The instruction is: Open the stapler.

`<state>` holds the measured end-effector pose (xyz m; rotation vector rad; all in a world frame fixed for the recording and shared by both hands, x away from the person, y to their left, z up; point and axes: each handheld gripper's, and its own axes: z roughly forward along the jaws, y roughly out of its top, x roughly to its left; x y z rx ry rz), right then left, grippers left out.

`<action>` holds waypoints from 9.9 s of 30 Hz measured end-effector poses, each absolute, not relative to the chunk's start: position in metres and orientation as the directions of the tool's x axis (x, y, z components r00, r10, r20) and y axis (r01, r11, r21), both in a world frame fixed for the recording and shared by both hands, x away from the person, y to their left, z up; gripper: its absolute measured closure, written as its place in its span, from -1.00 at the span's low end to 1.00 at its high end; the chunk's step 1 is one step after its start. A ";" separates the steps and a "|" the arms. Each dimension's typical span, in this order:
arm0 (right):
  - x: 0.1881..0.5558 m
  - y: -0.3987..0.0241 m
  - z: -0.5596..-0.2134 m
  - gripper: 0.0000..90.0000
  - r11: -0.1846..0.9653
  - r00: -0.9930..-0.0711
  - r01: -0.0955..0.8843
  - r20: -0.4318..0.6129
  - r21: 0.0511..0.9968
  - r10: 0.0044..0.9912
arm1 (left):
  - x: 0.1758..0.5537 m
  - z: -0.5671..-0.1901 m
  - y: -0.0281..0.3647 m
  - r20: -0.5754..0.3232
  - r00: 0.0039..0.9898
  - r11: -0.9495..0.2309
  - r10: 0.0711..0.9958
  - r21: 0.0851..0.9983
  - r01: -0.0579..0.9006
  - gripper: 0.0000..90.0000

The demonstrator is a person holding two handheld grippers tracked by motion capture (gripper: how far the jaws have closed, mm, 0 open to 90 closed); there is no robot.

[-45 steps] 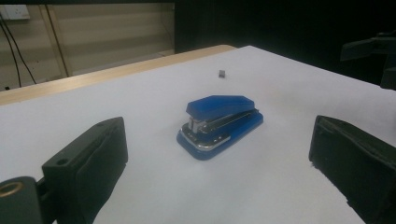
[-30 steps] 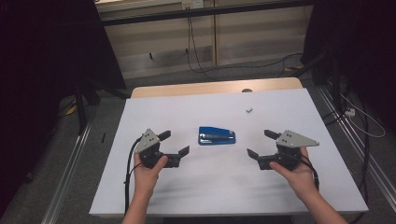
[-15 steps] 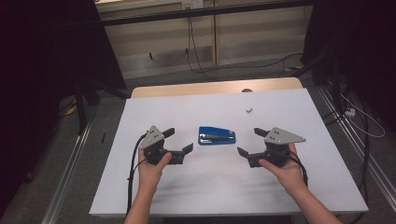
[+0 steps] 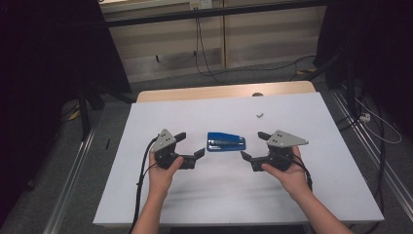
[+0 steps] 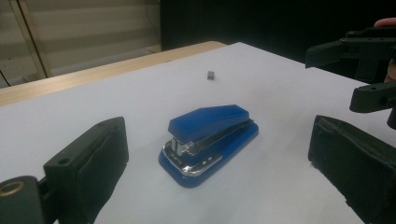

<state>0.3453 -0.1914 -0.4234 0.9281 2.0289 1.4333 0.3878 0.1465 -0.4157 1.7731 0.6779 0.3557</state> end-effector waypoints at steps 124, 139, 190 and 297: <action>0.420 -0.101 -0.460 1.00 0.462 -0.752 0.366 -0.036 0.808 0.658 | 0.454 -0.455 0.114 -0.141 0.792 -0.401 0.594 0.801 0.444 1.00; 0.420 -0.102 -0.462 1.00 0.443 -0.745 0.368 -0.026 0.817 0.666 | 0.454 -0.450 0.110 -0.135 0.796 -0.398 0.589 0.809 0.432 1.00; 0.422 -0.096 -0.455 1.00 0.346 -0.680 0.365 -0.007 0.864 0.734 | 0.449 -0.426 0.103 -0.093 0.817 -0.361 0.569 0.864 0.350 1.00; 0.412 -0.159 -0.437 1.00 0.327 -0.482 0.424 -0.096 0.845 0.871 | 0.451 -0.455 0.094 -0.047 0.798 -0.403 0.600 0.844 0.353 1.00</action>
